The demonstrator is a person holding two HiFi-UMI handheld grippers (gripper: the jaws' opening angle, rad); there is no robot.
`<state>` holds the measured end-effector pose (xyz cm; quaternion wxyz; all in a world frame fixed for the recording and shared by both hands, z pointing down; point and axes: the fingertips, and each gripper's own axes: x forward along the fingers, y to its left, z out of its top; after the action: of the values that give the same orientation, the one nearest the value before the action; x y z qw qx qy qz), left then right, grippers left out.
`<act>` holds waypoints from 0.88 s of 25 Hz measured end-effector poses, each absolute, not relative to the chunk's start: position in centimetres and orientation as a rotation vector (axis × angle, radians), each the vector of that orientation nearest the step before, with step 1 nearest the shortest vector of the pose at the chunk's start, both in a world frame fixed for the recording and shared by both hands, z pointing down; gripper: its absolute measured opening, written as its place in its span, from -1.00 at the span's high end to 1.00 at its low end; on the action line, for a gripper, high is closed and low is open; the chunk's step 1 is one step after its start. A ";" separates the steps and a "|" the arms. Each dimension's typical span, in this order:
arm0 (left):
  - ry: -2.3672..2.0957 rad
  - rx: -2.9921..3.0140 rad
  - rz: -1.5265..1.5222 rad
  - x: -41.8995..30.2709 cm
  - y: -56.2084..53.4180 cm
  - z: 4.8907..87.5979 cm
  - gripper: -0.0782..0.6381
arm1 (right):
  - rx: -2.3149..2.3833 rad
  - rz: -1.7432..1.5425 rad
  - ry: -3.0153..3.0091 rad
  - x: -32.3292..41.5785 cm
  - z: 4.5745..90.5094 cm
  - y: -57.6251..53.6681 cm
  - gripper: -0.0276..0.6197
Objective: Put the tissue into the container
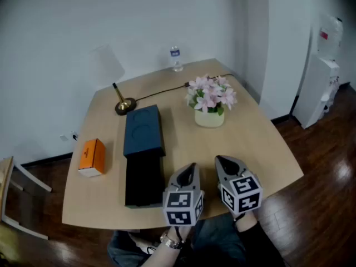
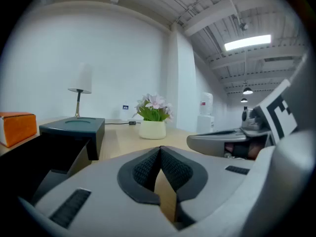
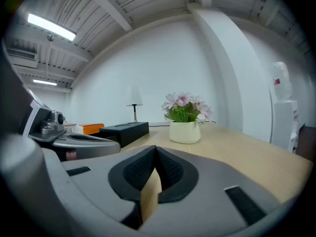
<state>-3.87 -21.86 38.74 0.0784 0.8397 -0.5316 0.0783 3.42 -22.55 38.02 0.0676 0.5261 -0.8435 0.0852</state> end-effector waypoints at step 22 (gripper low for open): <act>-1.997 2.358 0.253 -27.3 -19.7 30.5 0.77 | 1.524 0.253 -2.567 0.1 38.5 -22.8 0.94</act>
<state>-27.32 -19.71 30.52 0.0203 0.7604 -0.6440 0.0817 0.14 -22.83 38.51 0.0729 0.5072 -0.8546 0.0843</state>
